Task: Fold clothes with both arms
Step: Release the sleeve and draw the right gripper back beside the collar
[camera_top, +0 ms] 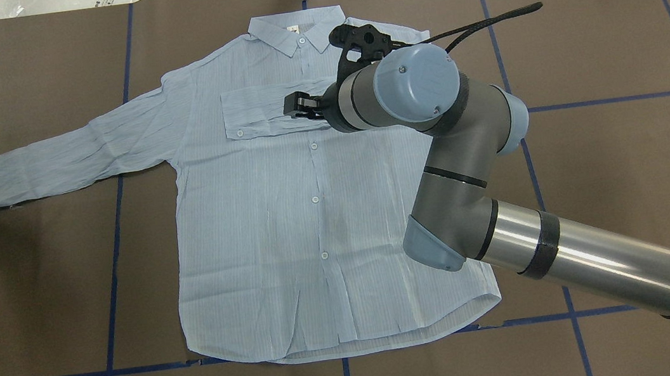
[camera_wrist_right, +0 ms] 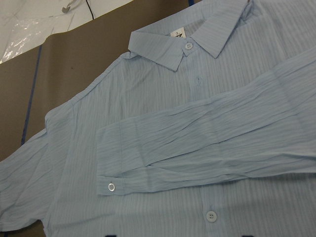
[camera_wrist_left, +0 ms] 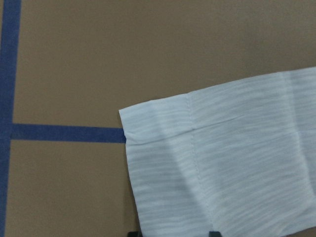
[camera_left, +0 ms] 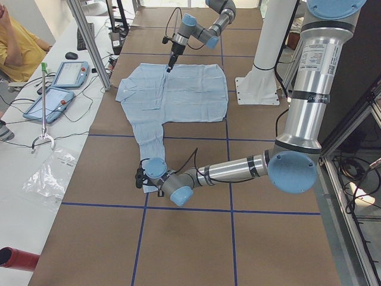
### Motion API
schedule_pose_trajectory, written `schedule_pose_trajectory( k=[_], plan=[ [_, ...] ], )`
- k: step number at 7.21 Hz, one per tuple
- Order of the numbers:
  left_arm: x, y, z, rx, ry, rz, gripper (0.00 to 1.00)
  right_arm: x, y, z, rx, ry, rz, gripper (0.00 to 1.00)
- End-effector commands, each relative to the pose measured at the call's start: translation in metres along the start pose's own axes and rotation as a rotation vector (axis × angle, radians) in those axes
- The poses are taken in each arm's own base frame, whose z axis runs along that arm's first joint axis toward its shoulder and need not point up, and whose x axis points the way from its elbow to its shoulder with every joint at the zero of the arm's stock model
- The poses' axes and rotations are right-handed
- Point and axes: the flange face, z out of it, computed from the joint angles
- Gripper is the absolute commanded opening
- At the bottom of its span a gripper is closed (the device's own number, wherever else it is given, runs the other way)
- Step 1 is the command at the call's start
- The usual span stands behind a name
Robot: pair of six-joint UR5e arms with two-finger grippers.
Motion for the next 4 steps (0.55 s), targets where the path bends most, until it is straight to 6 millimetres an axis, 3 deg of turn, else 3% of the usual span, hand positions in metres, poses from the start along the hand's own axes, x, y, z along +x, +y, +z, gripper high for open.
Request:
schedule_pose_trajectory(
  k=[1, 2, 3, 4],
  plan=[
    [0.009, 0.001, -0.005, -0.002, 0.022, 0.016, 0.00, 0.001, 0.002, 0.001, -0.001, 0.002, -0.002, 0.89],
    [0.032, -0.003, -0.017, 0.009, 0.047, 0.043, 0.00, 0.001, 0.001, 0.000, 0.000, 0.000, -0.003, 0.89],
    [0.059, -0.019, -0.023, 0.018, 0.056, 0.058, 0.00, 0.010, 0.000, -0.001, 0.000, 0.008, -0.007, 0.89],
    [0.103, -0.052, -0.032, 0.031, 0.067, 0.074, 0.00, 0.025, -0.004, -0.008, 0.012, 0.014, -0.035, 0.89]
  ],
)
